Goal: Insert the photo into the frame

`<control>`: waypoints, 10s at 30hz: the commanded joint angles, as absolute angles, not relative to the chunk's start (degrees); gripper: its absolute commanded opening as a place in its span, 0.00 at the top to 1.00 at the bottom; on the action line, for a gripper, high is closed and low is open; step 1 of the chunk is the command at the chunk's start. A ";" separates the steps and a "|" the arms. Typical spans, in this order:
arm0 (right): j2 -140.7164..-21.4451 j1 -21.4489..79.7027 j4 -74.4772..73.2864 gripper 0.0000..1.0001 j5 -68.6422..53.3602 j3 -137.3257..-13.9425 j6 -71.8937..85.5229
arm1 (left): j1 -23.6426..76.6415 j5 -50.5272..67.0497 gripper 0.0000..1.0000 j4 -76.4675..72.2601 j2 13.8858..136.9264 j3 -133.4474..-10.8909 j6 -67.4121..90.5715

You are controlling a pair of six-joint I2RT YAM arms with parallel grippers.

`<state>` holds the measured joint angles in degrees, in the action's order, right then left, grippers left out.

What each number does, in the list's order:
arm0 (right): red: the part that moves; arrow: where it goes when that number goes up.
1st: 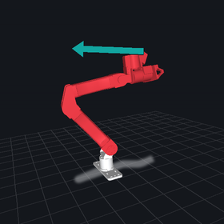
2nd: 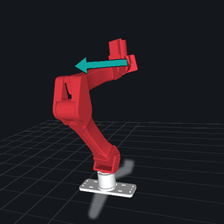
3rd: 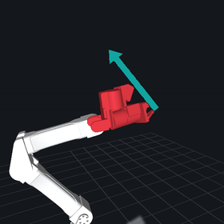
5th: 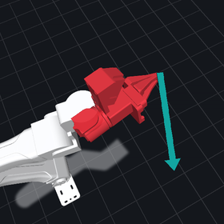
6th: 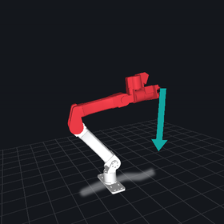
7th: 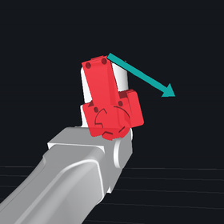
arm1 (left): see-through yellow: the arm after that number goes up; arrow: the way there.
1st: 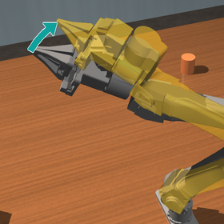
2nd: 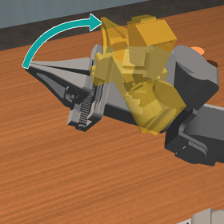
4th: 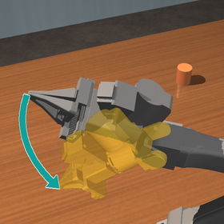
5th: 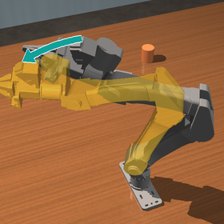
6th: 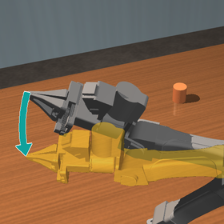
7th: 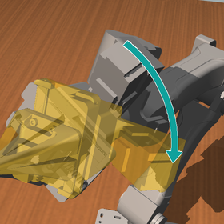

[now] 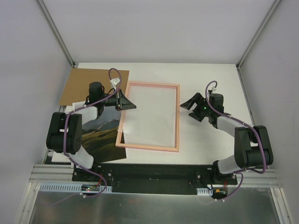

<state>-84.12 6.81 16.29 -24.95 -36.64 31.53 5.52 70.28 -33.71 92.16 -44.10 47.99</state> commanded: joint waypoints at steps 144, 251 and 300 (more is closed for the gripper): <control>-88.24 13.45 22.24 0.04 -25.84 -36.74 32.78 | 10.46 68.03 1.00 -50.80 103.27 -44.21 57.21; -86.23 17.75 15.22 0.04 -19.17 -38.67 27.78 | 16.35 53.00 0.73 -6.50 102.57 -55.90 29.62; -85.95 52.46 -19.42 0.04 17.75 -66.53 10.81 | 18.28 52.91 0.74 -6.42 104.94 -57.57 28.48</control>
